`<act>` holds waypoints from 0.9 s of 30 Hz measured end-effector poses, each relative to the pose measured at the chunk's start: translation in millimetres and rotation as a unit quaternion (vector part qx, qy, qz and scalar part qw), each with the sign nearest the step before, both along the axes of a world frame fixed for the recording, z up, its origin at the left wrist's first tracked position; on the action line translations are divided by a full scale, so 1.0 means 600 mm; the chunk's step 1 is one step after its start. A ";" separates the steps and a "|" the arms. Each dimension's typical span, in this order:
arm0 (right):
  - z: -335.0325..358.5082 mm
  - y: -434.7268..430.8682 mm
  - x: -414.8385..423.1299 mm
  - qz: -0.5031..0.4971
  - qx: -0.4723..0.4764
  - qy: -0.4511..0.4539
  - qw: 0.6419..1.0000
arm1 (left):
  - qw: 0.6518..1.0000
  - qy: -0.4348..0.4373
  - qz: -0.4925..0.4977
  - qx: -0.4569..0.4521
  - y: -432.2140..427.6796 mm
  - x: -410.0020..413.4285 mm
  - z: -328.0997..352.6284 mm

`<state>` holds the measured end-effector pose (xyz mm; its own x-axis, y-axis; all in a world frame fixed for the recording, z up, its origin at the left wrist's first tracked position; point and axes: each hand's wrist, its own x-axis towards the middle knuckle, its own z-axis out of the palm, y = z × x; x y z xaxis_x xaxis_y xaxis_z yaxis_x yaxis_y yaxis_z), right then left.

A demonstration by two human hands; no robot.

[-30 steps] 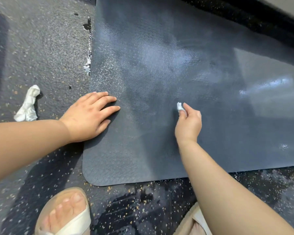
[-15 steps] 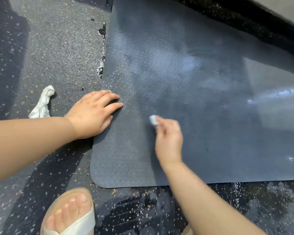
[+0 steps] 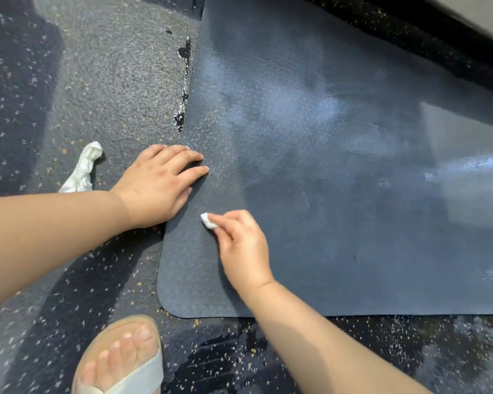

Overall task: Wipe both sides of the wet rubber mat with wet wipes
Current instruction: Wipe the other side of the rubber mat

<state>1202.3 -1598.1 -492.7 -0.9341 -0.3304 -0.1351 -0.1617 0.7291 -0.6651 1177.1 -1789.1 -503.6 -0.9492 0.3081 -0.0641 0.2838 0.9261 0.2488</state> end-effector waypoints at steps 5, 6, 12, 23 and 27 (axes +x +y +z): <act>0.028 0.021 -0.151 -0.133 -0.001 0.055 0.990 | 1.000 -0.003 0.007 -0.004 -0.007 -0.002 0.003; 0.026 0.023 -0.180 -0.167 0.012 0.045 0.985 | 1.000 -0.002 0.009 -0.007 -0.009 -0.004 0.004; -0.015 -0.020 -0.182 -0.208 0.059 0.025 0.976 | 0.999 0.009 0.053 -0.006 -0.024 -0.021 0.004; 0.016 -0.053 -0.141 -0.014 -0.004 0.061 0.998 | 0.998 0.013 0.062 0.004 -0.030 -0.026 0.001; -0.001 -0.080 -0.196 -0.075 0.040 0.033 0.996 | 0.998 0.013 0.066 -0.002 -0.033 -0.026 0.002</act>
<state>1084.7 -1646.2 -493.4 -0.9798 -0.1778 -0.0913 -0.0895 0.7990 -0.5946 1161.7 -1809.1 -502.6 -0.9827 0.1806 -0.0409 0.1659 0.9568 0.2389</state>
